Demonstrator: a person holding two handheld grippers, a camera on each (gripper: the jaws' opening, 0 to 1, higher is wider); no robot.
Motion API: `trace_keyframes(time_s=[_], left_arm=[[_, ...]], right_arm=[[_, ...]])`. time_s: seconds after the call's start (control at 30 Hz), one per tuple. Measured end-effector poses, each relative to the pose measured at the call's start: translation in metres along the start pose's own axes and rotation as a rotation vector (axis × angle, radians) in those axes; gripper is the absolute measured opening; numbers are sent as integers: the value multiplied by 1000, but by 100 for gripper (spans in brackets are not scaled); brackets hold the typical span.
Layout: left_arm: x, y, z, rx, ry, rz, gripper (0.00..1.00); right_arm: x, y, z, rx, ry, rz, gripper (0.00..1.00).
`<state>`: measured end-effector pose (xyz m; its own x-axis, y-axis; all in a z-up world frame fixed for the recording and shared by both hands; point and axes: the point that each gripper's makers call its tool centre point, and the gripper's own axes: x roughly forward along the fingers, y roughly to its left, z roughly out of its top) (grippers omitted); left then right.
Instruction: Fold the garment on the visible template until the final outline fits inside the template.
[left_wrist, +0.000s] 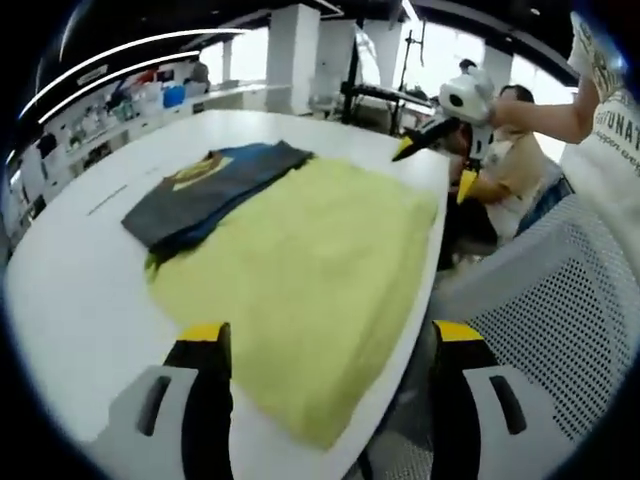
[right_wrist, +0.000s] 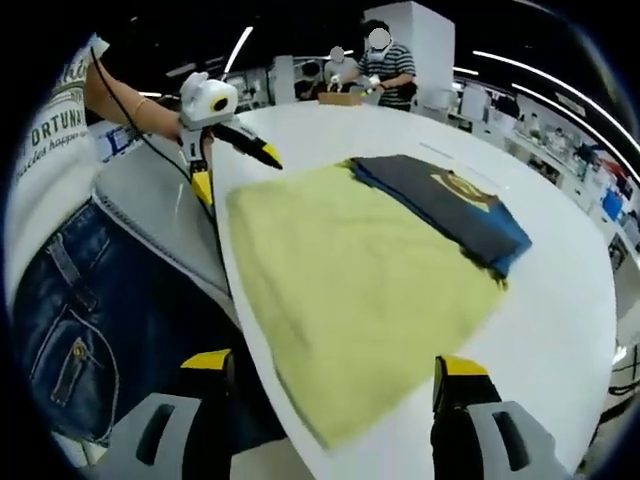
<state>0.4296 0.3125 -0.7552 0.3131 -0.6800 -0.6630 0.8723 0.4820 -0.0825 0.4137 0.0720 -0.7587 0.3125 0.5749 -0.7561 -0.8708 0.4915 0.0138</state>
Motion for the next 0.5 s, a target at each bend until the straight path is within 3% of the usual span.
trace_keyframes(time_s=[0.17,0.5], left_arm=[[-4,-2,-12,4,35,-9,63],[-8,-7,-25,89,109,-9,48]], right_arm=[[0,-2,-8,-22,35,-2,64],[-1,-3,-23,-126,125,5,50]])
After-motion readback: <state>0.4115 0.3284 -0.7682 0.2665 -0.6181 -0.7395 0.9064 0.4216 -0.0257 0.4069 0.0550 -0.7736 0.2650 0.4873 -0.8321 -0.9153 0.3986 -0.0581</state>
